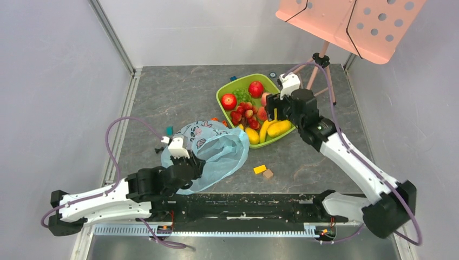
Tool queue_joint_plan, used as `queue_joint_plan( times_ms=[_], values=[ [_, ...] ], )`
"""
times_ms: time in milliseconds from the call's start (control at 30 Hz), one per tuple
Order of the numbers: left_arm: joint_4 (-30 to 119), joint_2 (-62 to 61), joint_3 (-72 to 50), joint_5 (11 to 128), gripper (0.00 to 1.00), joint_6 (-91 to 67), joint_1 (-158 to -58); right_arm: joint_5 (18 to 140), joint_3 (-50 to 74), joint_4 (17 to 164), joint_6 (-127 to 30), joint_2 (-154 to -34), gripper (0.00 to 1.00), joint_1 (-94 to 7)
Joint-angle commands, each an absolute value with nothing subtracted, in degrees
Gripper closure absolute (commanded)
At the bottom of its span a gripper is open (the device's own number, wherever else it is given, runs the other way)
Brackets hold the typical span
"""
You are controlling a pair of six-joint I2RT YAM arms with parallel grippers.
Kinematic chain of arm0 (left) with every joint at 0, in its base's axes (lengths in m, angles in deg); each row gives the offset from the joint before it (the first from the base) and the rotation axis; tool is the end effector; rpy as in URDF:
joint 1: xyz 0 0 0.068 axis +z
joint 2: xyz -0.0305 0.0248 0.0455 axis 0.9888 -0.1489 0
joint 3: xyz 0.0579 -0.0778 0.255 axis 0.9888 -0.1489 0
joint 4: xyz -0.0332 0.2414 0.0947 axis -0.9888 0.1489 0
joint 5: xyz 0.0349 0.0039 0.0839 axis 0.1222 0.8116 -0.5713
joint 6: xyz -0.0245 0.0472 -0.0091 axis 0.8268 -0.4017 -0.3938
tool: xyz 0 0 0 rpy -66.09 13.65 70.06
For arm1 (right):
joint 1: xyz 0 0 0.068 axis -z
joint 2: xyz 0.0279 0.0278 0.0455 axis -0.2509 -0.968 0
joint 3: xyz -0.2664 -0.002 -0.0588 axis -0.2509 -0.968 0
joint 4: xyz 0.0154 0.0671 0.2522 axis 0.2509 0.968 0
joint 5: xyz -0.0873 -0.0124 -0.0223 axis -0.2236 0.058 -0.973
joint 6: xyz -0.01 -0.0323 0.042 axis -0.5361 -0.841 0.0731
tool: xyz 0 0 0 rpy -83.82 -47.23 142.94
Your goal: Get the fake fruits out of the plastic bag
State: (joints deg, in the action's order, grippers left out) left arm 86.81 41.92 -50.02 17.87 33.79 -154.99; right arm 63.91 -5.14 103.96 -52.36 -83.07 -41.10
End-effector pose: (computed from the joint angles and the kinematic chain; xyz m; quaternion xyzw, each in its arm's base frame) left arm 0.0574 -0.1086 0.2545 -0.0370 0.8548 -0.2195 0.4688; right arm 0.2537 0.1216 0.3246 -0.1381 0.8334 0.0810 0.5290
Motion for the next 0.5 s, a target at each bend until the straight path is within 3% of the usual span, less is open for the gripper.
queue_joint_plan(
  times_ms=[0, 267, 467],
  values=[
    [88.3, 38.1, -43.4, 15.6, 0.73, 26.5, -152.4, 65.2, -3.9, 102.1, -53.4, -76.7, 0.26, -50.1],
    [86.4, 38.2, -37.1, 25.0, 0.76, 16.9, -135.6, 80.2, -8.8, 96.2, -57.2, -71.5, 0.37, -69.2],
    [84.6, 33.5, -33.9, 33.4, 0.78, 12.9, -121.6, 83.9, -9.3, 92.9, -61.0, -78.3, 0.41, -78.9]
  ],
)
